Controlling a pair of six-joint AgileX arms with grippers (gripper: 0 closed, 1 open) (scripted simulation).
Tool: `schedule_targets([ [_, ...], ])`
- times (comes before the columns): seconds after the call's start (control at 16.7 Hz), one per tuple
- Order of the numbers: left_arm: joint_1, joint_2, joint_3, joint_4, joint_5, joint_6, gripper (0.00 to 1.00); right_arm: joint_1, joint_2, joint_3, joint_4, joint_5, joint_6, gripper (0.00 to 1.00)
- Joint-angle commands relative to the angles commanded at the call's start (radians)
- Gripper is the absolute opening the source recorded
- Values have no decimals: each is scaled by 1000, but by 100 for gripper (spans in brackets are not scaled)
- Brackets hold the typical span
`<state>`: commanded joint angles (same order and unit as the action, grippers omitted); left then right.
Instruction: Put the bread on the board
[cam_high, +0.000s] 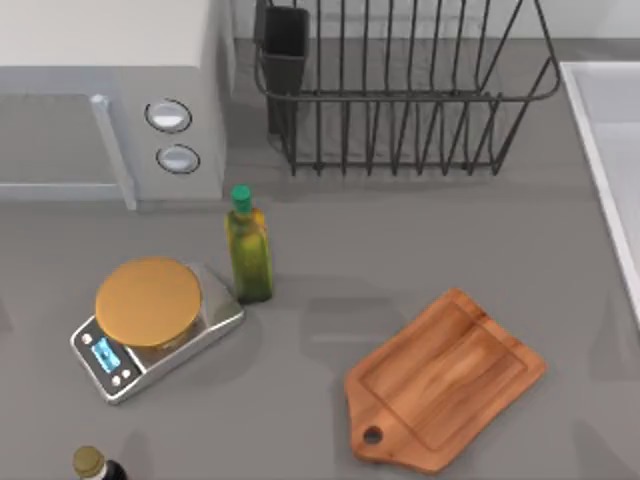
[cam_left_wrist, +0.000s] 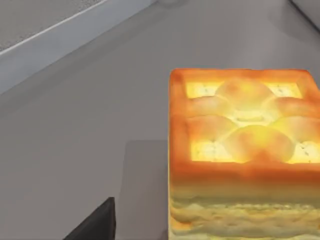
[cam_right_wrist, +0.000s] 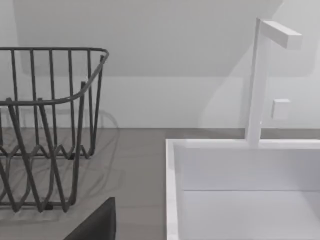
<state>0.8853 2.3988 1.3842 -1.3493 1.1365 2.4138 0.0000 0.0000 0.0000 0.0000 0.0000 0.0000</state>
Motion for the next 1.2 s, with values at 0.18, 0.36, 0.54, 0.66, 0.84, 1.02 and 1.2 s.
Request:
schedule_targets([
  [0.18,-5,-2,-2,2,-2,-1,100,0,0,0,0,0,0,100],
  [0.36,-20,-9,-20,37,13,-34,100,0,0,0,0,0,0,100],
  [0.54,-65,-20,-61,149,43,-117,100,0,0,0,0,0,0,100],
  [0.66,-100,-32,-96,239,64,-190,100,0,0,0,0,0,0,100],
  [0.84,-150,-56,-151,390,91,-311,100,0,0,0,0,0,0,100],
  [1.02,-183,-74,-190,485,106,-395,100,0,0,0,0,0,0,100],
  [1.2,-188,-75,-195,497,108,-405,100,0,0,0,0,0,0,100],
])
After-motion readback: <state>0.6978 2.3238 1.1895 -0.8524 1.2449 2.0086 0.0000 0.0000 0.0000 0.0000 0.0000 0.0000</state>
